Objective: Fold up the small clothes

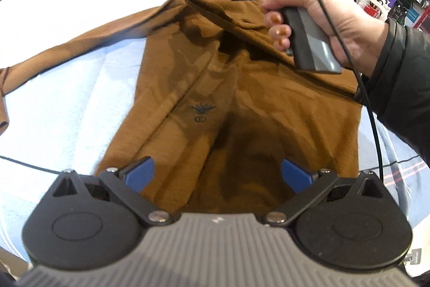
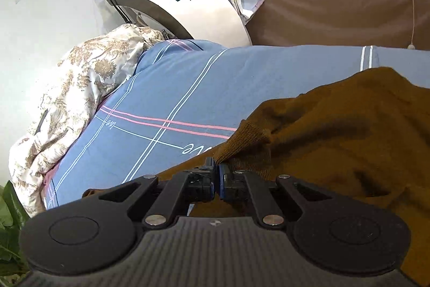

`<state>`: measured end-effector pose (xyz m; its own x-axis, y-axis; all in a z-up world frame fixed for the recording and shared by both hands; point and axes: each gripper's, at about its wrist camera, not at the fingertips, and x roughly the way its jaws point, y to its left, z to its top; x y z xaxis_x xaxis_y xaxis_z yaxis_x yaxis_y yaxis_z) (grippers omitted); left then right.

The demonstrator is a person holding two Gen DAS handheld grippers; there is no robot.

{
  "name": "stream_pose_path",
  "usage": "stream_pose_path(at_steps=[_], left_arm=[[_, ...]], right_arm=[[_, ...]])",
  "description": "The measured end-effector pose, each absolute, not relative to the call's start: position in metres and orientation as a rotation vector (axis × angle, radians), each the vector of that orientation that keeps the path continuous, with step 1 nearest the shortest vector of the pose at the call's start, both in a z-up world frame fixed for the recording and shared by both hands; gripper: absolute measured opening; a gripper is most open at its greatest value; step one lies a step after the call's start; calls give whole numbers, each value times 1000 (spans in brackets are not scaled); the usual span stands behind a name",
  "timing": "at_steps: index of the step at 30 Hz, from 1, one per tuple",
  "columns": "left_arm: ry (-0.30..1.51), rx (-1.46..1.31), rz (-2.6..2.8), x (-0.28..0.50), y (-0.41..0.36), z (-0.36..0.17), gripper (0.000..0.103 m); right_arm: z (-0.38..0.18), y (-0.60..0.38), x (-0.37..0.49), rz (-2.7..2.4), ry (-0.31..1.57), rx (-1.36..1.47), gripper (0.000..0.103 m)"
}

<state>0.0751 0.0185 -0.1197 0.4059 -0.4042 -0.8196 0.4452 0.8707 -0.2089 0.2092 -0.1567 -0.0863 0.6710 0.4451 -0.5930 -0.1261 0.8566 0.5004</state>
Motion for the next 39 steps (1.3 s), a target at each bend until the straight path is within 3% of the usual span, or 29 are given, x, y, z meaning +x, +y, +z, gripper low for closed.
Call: stream_pose_path(at_steps=[5, 8, 10, 11, 18, 26, 32, 36, 39], left_arm=[[1031, 40, -553, 81, 12, -117, 103], [1030, 65, -542, 78, 10, -116, 103], [1031, 68, -534, 76, 15, -117, 103], [1036, 65, -528, 75, 17, -118, 103], [1087, 29, -552, 65, 25, -130, 103], [1085, 116, -726, 21, 10, -124, 103], [1021, 233, -603, 19, 24, -121, 103], [1022, 174, -478, 35, 68, -121, 103], [1044, 106, -408, 43, 104, -123, 103]], right_arm=[[-97, -148, 213, 333, 779, 455, 9], [-106, -154, 212, 316, 789, 535, 40], [-108, -167, 203, 291, 783, 609, 85], [-106, -176, 195, 279, 766, 653, 90], [-69, -244, 65, 134, 626, 486, 100], [-98, -321, -83, -126, 705, 471, 98], [-102, -285, -109, 53, 777, 579, 98], [-112, -249, -109, 221, 898, 617, 90], [-123, -227, -106, 315, 1004, 603, 90]])
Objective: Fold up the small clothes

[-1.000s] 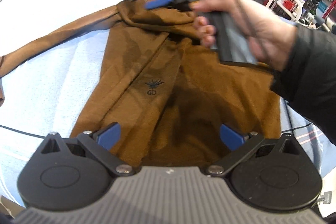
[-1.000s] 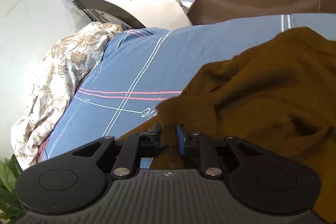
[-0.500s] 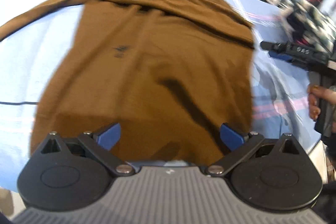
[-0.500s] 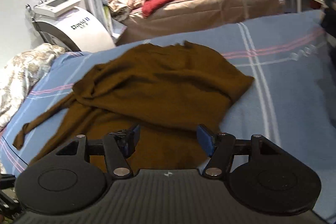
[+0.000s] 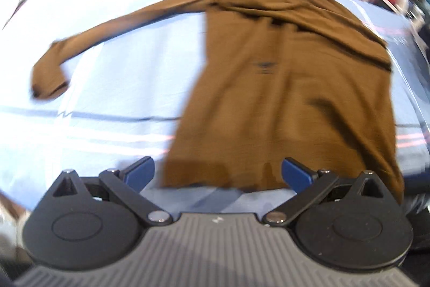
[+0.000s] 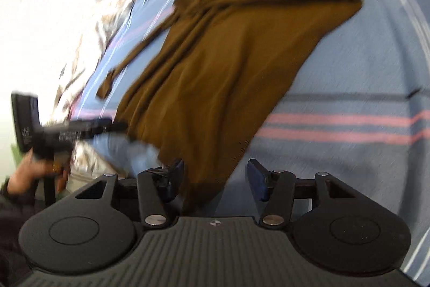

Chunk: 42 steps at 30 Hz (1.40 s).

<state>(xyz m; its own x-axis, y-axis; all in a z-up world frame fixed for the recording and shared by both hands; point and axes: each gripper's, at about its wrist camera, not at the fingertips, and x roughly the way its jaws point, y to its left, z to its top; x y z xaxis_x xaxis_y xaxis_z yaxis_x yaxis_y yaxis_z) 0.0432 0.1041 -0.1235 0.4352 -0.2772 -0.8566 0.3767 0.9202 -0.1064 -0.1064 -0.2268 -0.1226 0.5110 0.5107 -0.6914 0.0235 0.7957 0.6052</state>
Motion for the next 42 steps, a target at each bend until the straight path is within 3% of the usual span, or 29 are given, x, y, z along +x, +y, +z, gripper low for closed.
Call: stream_pose_path(at_steps=[3, 5, 9, 10, 11, 12, 13, 25, 31, 33, 35, 36, 37, 38, 39, 40, 42], left_arm=[[1066, 44, -379, 51, 127, -131, 101], [1070, 34, -392, 54, 131, -136, 91], [1063, 55, -406, 57, 127, -145, 83], [1053, 68, -403, 58, 125, -146, 71], [1034, 82, -400, 57, 124, -143, 42], [1018, 84, -412, 58, 122, -139, 23], [1028, 61, -439, 59, 121, -137, 10], [1062, 88, -446, 58, 131, -120, 9], [1079, 222, -426, 56, 120, -131, 9], [1091, 196, -418, 60, 123, -132, 12], [1111, 191, -408, 61, 127, -133, 24], [1117, 203, -401, 62, 129, -132, 27], [1117, 210, -392, 60, 132, -132, 42], [1119, 215, -374, 60, 135, -131, 58], [1116, 213, -357, 60, 139, -129, 62], [1107, 194, -346, 60, 144, -126, 66], [1096, 104, -346, 64, 158, -118, 69]], right_arm=[[-132, -213, -99, 369, 1051, 625, 79], [-136, -208, -91, 378, 1064, 636, 70], [-144, -198, -79, 406, 1088, 656, 40], [-146, -196, -78, 400, 1097, 659, 29], [-147, -194, -75, 396, 1101, 655, 24], [-145, -190, -76, 398, 1100, 643, 13], [-142, -188, -76, 394, 1093, 620, 11], [-112, -197, -112, 520, 1138, 417, 8], [-125, -199, -119, 548, 1220, 383, 7], [-132, -195, -115, 526, 1222, 385, 7], [-134, -199, -113, 502, 1202, 429, 8], [-132, -203, -114, 503, 1184, 446, 13], [-129, -207, -113, 502, 1164, 457, 26], [-128, -209, -111, 502, 1169, 460, 34], [-126, -211, -108, 507, 1188, 449, 49], [-123, -213, -107, 498, 1191, 419, 71], [-112, -221, -104, 440, 1165, 373, 88]])
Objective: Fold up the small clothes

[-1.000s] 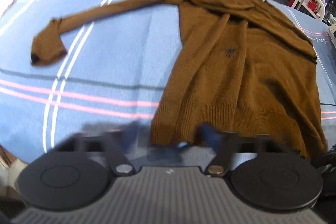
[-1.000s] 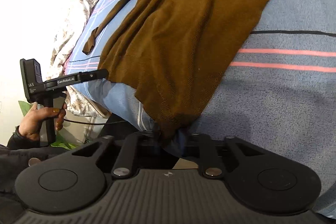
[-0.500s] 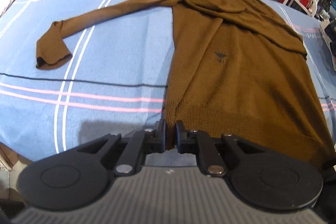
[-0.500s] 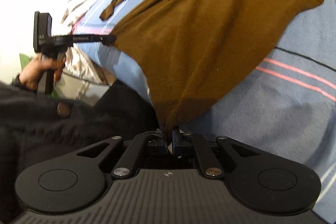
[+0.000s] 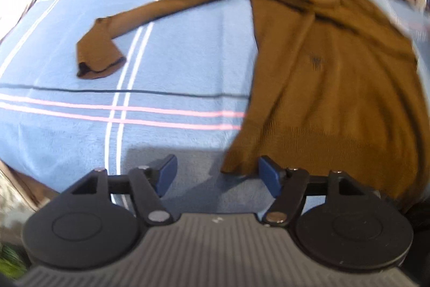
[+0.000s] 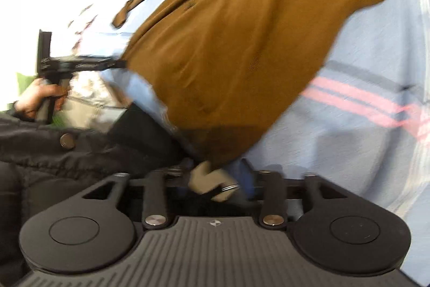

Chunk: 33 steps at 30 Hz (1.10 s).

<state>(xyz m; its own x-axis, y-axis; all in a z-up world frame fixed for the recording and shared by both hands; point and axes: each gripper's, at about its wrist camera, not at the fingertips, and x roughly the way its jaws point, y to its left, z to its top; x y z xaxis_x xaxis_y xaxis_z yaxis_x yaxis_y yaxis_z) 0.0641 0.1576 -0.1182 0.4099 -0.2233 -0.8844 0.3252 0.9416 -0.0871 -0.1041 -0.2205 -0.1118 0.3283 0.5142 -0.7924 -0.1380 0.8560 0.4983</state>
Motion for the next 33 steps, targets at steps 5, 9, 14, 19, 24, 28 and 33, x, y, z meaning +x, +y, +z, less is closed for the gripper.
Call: stream_pose_path(at_steps=[5, 9, 14, 19, 24, 28, 33], left_arm=[[973, 12, -202, 89, 186, -105, 89], [837, 107, -42, 114, 196, -101, 89], [757, 265, -53, 142, 178, -110, 88], [812, 402, -75, 173, 152, -144, 67], [832, 218, 19, 190, 186, -157, 27], [856, 116, 66, 207, 225, -141, 7], [737, -40, 145, 219, 278, -77, 7]], right_arm=[[-91, -240, -87, 383, 1006, 385, 94], [-97, -231, -62, 344, 954, 392, 96], [-105, -218, -48, 387, 946, 482, 96], [-104, -217, -49, 382, 971, 519, 100], [-104, -225, -57, 329, 985, 584, 100], [-107, -232, -64, 288, 983, 624, 102], [-112, -240, -61, 290, 977, 661, 102]])
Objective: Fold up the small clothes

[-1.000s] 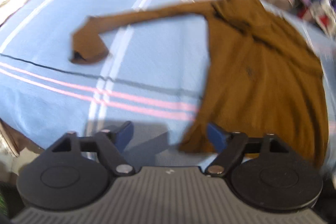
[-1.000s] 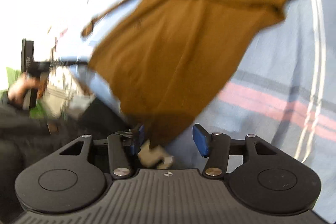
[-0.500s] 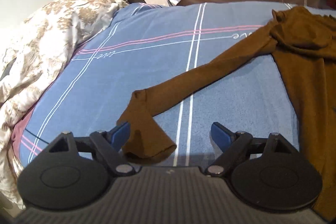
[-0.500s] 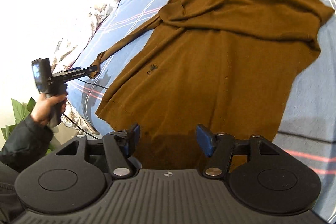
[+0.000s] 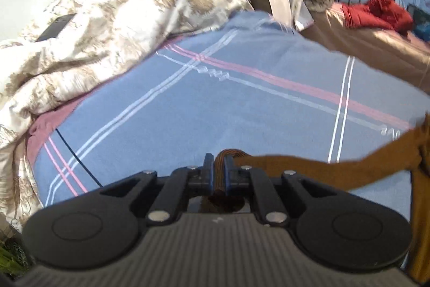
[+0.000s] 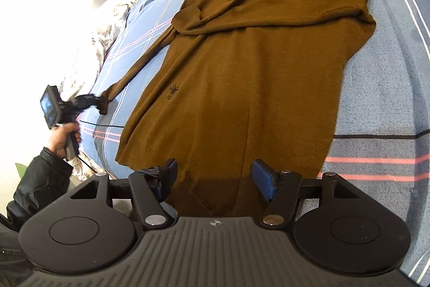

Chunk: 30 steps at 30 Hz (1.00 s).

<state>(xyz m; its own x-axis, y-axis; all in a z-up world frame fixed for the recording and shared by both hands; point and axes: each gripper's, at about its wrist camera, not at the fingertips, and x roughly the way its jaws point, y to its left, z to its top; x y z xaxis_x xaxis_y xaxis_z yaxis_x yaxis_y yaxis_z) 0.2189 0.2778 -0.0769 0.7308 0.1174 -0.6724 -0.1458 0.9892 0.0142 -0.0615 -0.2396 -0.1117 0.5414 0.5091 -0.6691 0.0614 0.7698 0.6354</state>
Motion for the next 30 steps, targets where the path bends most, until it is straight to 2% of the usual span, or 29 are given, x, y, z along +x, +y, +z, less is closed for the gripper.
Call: stream_pose_path(at_steps=[6, 9, 10, 11, 12, 13, 14, 18, 20, 23, 26, 30], left_arm=[[574, -138, 23, 189, 276, 7, 7], [555, -11, -15, 178, 246, 16, 9], [557, 33, -22, 177, 237, 12, 22], [578, 67, -36, 179, 230, 6, 53], [609, 87, -39, 181, 227, -2, 71], [639, 107, -35, 181, 226, -14, 97], [645, 130, -19, 179, 227, -24, 103], [715, 195, -2, 175, 247, -70, 101], [731, 223, -36, 171, 247, -87, 93], [740, 348, -37, 171, 238, -109, 86], [767, 320, -23, 183, 243, -121, 66], [815, 138, -6, 204, 274, -129, 63]], right_arm=[[-107, -226, -23, 378, 935, 579, 103], [-107, -212, 24, 454, 894, 593, 103], [-109, -205, 46, 486, 894, 592, 103], [-110, -198, 65, 490, 887, 574, 103], [-109, -191, 83, 473, 877, 548, 103], [-109, -185, 100, 452, 874, 528, 103], [-107, -181, 114, 437, 875, 520, 103], [-98, -172, 128, 464, 852, 548, 103], [-101, -168, 122, 460, 866, 528, 103], [-116, -161, 111, 461, 933, 515, 103], [-123, -155, 106, 465, 960, 493, 103], [-120, -147, 107, 480, 965, 461, 103]])
